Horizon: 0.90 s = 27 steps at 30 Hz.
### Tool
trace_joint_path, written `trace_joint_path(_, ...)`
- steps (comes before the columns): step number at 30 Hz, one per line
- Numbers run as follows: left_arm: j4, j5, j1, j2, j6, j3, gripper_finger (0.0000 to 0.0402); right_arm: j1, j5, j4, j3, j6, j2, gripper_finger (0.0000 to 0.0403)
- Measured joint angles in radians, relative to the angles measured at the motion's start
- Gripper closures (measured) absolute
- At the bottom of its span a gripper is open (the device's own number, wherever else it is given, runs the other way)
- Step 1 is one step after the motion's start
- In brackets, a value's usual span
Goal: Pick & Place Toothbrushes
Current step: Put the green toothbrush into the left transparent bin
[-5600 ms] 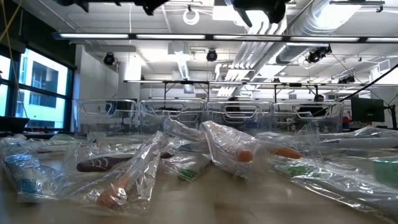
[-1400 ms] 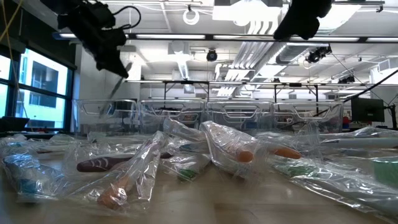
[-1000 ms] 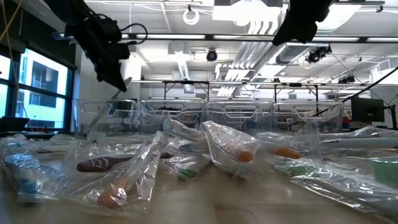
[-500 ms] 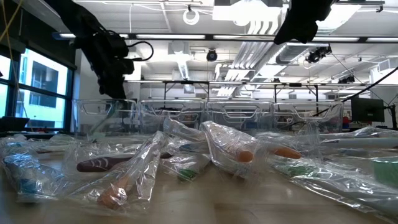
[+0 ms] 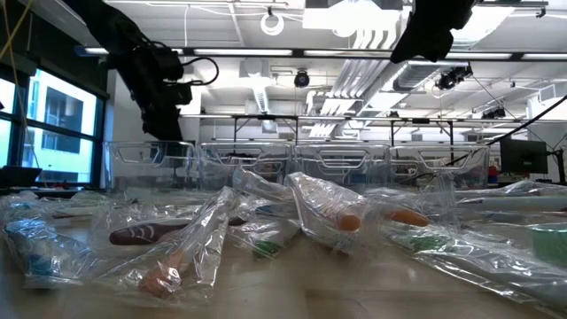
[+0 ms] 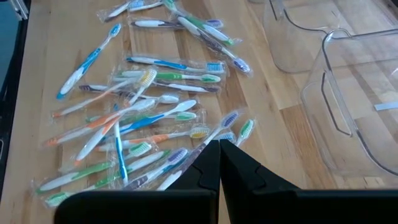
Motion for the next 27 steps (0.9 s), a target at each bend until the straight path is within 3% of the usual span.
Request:
trace_joint_path(5, 0.045, 0.0, 0.0, 0.0, -0.004, 0.0, 0.02, 0.0, 0.001, 0.0, 0.0, 0.007, 0.0, 0.0401)
trace_joint_path(20, 0.098, 0.047, -0.006, -0.006, -0.007, 0.0, 0.0199, 0.0, 0.006, 0.0, 0.0, 0.046, 0.0, 0.0401)
trace_joint_path(27, 0.184, 0.039, -0.074, -0.148, 0.077, 0.0, 0.0199, -0.001, 0.037, 0.008, 0.0, 0.052, -0.003, 0.0401)
